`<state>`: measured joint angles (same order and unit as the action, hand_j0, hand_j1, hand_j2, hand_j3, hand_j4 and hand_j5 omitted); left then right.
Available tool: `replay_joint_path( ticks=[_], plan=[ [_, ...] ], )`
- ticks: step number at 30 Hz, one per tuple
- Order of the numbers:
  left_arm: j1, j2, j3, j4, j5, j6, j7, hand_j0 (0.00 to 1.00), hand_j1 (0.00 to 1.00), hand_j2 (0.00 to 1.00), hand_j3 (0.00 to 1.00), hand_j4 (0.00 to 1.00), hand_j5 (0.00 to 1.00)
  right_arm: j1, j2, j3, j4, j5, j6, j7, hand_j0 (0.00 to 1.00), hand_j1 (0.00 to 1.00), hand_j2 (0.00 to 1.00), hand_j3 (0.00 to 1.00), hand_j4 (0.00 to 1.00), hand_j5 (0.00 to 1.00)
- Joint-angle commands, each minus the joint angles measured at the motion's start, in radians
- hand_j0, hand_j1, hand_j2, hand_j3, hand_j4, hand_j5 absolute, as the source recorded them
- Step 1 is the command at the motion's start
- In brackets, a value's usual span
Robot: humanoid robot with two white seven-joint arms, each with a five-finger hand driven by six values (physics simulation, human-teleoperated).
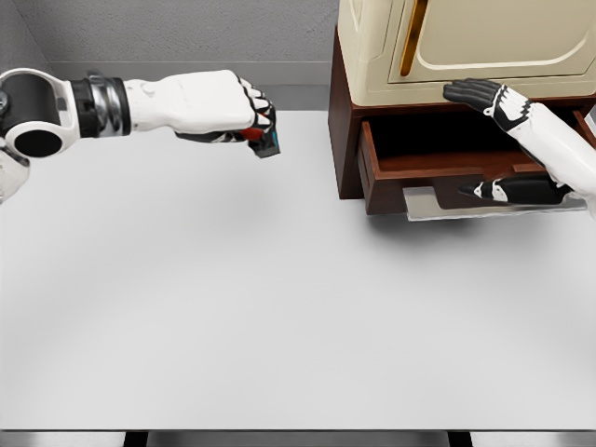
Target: Put the switch into the drawer with left arm, and close the drawer with right arm
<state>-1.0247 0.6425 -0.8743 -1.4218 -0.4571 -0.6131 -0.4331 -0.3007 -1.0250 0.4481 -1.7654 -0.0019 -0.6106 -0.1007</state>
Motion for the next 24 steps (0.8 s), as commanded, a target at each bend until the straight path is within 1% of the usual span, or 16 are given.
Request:
replay_joint_path(
  ticks=[1, 4, 5, 8, 9, 13, 19, 24],
  plan=[
    [0.000, -0.007, 0.001, -0.005, 0.006, 0.002, 0.001, 0.47, 0.47, 0.47, 0.47, 0.47, 0.47, 0.000, -0.001, 0.000, 0.000, -0.006, 0.000, -0.001, 1.00, 1.00, 1.00, 1.00, 1.00, 1.00],
    [0.000, -0.021, 0.001, -0.016, 0.006, 0.002, 0.001, 0.47, 0.47, 0.47, 0.47, 0.47, 0.47, 0.000, -0.003, -0.002, 0.001, -0.006, 0.000, -0.001, 1.00, 1.00, 1.00, 1.00, 1.00, 1.00],
    [0.000, -0.029, 0.001, -0.017, 0.006, 0.002, 0.001, 0.47, 0.47, 0.47, 0.47, 0.47, 0.47, 0.006, -0.003, -0.017, 0.001, -0.006, 0.000, -0.001, 1.00, 1.00, 1.00, 1.00, 1.00, 1.00],
    [0.000, -0.040, 0.000, -0.029, 0.006, 0.002, 0.001, 0.47, 0.47, 0.47, 0.47, 0.47, 0.47, 0.089, -0.003, -0.117, 0.001, -0.006, 0.000, -0.001, 1.00, 1.00, 1.00, 1.00, 1.00, 1.00],
    [-0.002, -0.041, 0.001, -0.040, 0.006, 0.002, 0.001, 0.47, 0.47, 0.47, 0.47, 0.47, 0.47, 0.107, -0.003, -0.134, 0.001, -0.006, 0.000, -0.001, 1.00, 1.00, 1.00, 1.00, 1.00, 1.00],
    [0.000, -0.047, 0.001, -0.057, 0.006, 0.002, 0.001, 0.47, 0.47, 0.47, 0.47, 0.47, 0.47, 0.110, -0.003, -0.137, 0.001, -0.006, 0.000, -0.001, 1.00, 1.00, 1.00, 1.00, 1.00, 1.00],
    [0.006, -0.049, 0.000, -0.121, 0.006, 0.002, 0.001, 0.47, 0.47, 0.47, 0.47, 0.47, 0.47, 0.112, -0.003, -0.138, 0.001, -0.006, 0.000, -0.001, 1.00, 1.00, 1.00, 1.00, 1.00, 1.00],
    [0.008, -0.081, 0.000, -0.123, 0.006, 0.002, 0.001, 0.47, 0.47, 0.47, 0.47, 0.47, 0.47, 0.118, -0.001, -0.138, 0.003, -0.007, 0.000, -0.002, 1.00, 1.00, 1.00, 1.00, 1.00, 1.00]
  ],
)
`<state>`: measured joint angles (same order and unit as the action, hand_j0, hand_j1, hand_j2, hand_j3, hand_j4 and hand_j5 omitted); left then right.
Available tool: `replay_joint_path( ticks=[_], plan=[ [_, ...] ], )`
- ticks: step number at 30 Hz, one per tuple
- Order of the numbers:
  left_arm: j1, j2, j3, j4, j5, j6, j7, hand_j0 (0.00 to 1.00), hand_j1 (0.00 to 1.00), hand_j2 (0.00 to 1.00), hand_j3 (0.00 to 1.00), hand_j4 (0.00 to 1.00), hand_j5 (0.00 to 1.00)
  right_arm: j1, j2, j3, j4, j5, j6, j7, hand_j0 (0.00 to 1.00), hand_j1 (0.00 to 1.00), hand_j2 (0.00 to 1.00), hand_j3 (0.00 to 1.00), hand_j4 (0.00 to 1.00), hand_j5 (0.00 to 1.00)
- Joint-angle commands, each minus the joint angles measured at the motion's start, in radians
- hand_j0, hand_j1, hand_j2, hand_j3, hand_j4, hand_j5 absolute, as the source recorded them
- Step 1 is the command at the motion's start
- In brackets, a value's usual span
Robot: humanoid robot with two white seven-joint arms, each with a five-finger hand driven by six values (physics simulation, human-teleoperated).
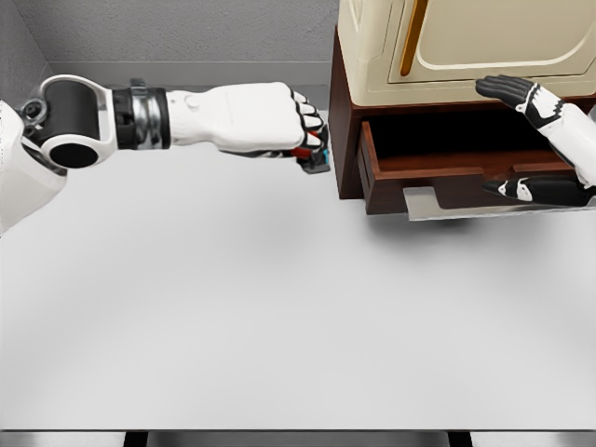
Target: Put the switch into the drawer with left arm, and close the drawer with right arm
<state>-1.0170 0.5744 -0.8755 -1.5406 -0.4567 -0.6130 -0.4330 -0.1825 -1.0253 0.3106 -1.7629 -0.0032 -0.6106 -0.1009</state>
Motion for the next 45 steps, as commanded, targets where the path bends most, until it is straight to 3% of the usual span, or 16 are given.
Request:
replay_joint_path(
  ticks=[1, 18, 33, 39, 45],
  plan=[
    [0.000, -0.015, 0.001, -0.004, 0.006, 0.002, 0.000, 0.47, 0.47, 0.47, 0.47, 0.47, 0.47, 0.000, -0.002, -0.001, 0.000, -0.006, 0.000, 0.000, 1.00, 1.00, 1.00, 1.00, 1.00, 1.00],
    [-0.031, -0.099, 0.004, 0.016, 0.001, 0.002, 0.000, 0.47, 0.47, 0.47, 0.47, 0.47, 0.47, 0.000, -0.001, -0.001, 0.000, -0.006, 0.000, -0.002, 1.00, 1.00, 1.00, 1.00, 1.00, 1.00],
    [-0.061, -0.099, 0.003, 0.013, 0.004, 0.002, 0.000, 0.47, 0.47, 0.47, 0.47, 0.47, 0.47, 0.000, -0.001, -0.001, 0.002, -0.006, 0.000, -0.002, 1.00, 1.00, 1.00, 1.00, 1.00, 1.00],
    [-0.069, -0.148, 0.004, 0.017, 0.000, 0.002, -0.001, 0.48, 0.48, 0.48, 0.48, 0.48, 0.48, 0.000, -0.001, -0.001, 0.002, -0.006, 0.000, -0.002, 1.00, 1.00, 1.00, 1.00, 1.00, 1.00],
    [-0.087, -0.189, 0.004, 0.079, 0.000, 0.002, -0.001, 0.48, 0.48, 0.48, 0.48, 0.48, 0.48, 0.000, -0.001, -0.001, 0.002, -0.006, 0.000, -0.002, 1.00, 1.00, 1.00, 1.00, 1.00, 1.00]
  ],
)
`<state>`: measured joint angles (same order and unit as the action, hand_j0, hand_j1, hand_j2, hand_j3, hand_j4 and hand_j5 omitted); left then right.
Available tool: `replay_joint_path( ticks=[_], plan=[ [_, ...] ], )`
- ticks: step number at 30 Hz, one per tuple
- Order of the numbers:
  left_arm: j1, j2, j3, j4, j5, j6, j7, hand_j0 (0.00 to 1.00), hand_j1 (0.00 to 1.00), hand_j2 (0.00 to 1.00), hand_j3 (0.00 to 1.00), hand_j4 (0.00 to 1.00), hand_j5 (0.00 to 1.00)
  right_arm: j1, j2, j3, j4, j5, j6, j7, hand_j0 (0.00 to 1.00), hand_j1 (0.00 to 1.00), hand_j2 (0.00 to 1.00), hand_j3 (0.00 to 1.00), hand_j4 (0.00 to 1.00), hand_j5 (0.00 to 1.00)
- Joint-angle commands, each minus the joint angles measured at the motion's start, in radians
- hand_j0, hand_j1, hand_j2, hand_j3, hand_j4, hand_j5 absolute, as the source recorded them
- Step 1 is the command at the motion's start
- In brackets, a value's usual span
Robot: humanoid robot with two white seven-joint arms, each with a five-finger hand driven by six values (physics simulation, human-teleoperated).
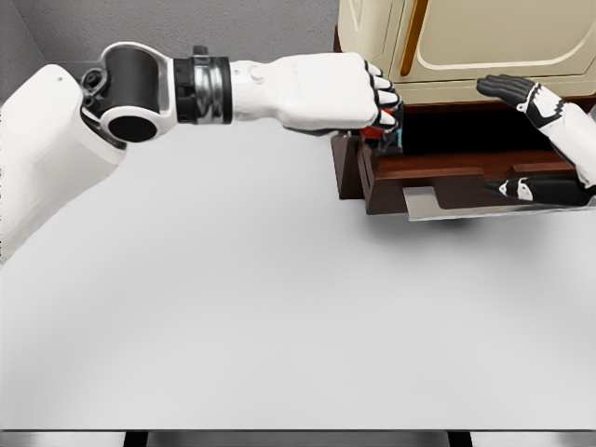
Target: Put the switch into the drawer with left arm, and close the drawer with right arm
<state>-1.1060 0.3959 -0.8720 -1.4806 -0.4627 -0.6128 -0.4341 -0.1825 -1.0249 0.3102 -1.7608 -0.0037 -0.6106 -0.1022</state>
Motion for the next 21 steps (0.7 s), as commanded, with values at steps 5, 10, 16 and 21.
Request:
replay_joint_path(
  ticks=[5, 10, 16, 21],
  plan=[
    [0.000, -0.028, 0.005, 0.037, 0.009, 0.002, 0.000, 0.48, 0.48, 0.48, 0.48, 0.48, 0.48, 0.002, -0.001, -0.008, 0.001, -0.006, 0.000, -0.001, 1.00, 1.00, 1.00, 1.00, 1.00, 1.00],
    [0.000, -0.055, 0.005, 0.040, 0.007, 0.002, 0.000, 0.48, 0.48, 0.48, 0.48, 0.48, 0.48, 0.009, -0.001, -0.014, 0.001, -0.006, 0.000, -0.001, 1.00, 1.00, 1.00, 1.00, 1.00, 1.00],
    [0.002, -0.080, 0.008, 0.068, 0.010, 0.002, 0.002, 0.48, 0.48, 0.48, 0.48, 0.48, 0.48, 0.009, -0.001, -0.014, 0.001, -0.006, 0.000, -0.001, 1.00, 1.00, 1.00, 1.00, 1.00, 1.00],
    [0.006, -0.089, 0.019, 0.078, 0.010, 0.002, 0.002, 0.48, 0.48, 0.48, 0.48, 0.48, 0.48, 0.009, -0.001, -0.014, 0.001, -0.006, 0.000, -0.001, 1.00, 1.00, 1.00, 1.00, 1.00, 1.00]
  ],
)
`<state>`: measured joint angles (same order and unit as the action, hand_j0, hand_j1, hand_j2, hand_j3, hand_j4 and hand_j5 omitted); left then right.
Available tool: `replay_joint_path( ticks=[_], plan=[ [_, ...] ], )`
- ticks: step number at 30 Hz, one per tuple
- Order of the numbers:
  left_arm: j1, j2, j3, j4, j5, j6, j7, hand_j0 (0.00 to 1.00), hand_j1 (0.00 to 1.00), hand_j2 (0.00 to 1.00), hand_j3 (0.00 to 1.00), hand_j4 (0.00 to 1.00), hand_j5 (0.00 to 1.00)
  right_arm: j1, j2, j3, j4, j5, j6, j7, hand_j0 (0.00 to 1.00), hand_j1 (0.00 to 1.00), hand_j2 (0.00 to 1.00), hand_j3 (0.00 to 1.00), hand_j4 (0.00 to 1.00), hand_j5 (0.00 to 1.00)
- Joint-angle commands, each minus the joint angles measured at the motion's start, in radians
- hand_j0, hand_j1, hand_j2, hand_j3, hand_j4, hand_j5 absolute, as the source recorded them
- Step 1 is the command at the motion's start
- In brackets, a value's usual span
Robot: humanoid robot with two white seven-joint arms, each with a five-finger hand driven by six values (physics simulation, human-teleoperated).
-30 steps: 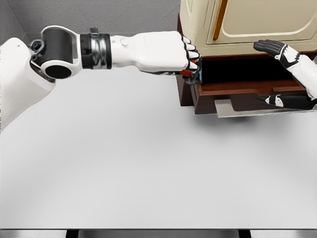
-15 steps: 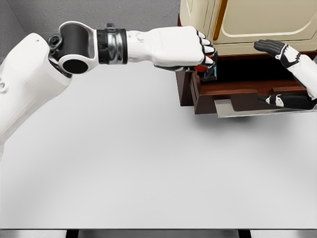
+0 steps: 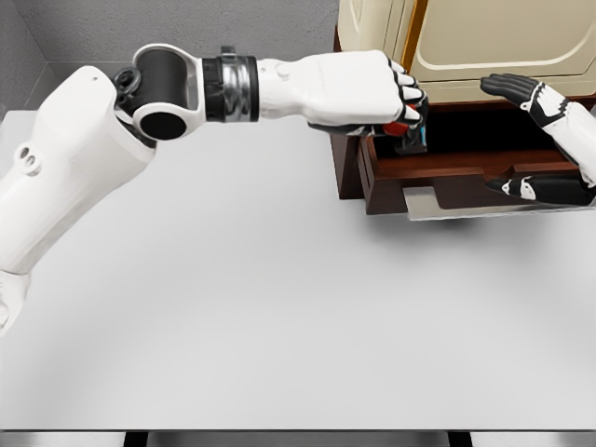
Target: Put the switch into the drawer with left arm, and close the drawer with right arm
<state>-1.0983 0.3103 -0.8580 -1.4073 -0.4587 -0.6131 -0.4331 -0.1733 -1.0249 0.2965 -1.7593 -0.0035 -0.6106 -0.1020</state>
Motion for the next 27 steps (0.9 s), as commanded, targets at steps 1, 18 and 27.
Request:
replay_joint_path(
  ticks=[1, 18, 27],
  plan=[
    [0.000, -0.011, 0.007, 0.005, 0.006, 0.002, 0.001, 0.48, 0.48, 0.48, 0.48, 0.48, 0.48, 0.000, -0.001, 0.000, 0.000, -0.006, 0.000, -0.001, 1.00, 1.00, 1.00, 1.00, 1.00, 1.00],
    [0.000, -0.085, 0.027, 0.044, 0.005, 0.002, 0.001, 0.48, 0.48, 0.48, 0.48, 0.48, 0.48, 0.078, -0.004, -0.105, 0.006, -0.007, 0.000, 0.001, 1.00, 1.00, 1.00, 1.00, 1.00, 1.00],
    [0.006, -0.100, 0.030, 0.045, 0.003, 0.002, 0.002, 0.47, 0.47, 0.47, 0.47, 0.47, 0.47, 0.078, -0.004, -0.105, 0.004, -0.007, 0.000, 0.001, 1.00, 1.00, 1.00, 1.00, 1.00, 1.00]
  ],
)
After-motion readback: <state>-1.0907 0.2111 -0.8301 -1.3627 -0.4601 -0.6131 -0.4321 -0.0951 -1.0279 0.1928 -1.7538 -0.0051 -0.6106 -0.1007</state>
